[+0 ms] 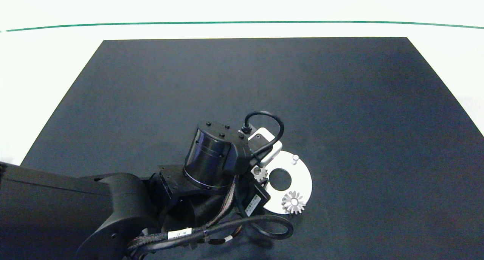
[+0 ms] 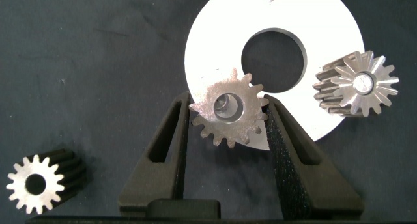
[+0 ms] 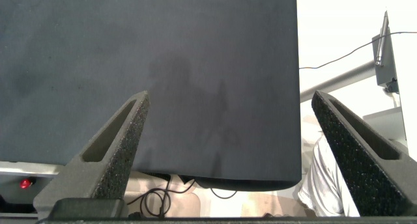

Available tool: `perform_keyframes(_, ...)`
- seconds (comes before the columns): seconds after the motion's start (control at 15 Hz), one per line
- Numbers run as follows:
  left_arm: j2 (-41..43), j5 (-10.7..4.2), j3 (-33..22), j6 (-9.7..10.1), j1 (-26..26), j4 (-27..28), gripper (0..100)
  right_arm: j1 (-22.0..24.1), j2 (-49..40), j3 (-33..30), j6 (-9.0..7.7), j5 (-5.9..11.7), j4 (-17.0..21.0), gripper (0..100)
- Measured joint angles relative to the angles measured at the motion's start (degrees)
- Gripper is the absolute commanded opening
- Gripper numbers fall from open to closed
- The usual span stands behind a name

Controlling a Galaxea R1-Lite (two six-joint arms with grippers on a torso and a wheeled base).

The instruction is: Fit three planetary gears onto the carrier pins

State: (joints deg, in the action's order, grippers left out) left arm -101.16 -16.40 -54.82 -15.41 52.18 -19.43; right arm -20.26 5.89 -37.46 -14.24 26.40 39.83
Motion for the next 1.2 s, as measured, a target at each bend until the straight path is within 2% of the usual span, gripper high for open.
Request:
perform_keyframes(0.87, -1.5, -0.02, -2.5, -0.24, -0.4, 0.3, 7, -0.5, 0.0, 0.1, 0.11, 0.00, 0.0, 100)
perform_keyframes(1.2, -1.5, 0.00, -1.8, -0.16, -0.5, 0.3, 7, -0.5, 0.0, 0.0, 0.11, -0.02, 0.0, 100)
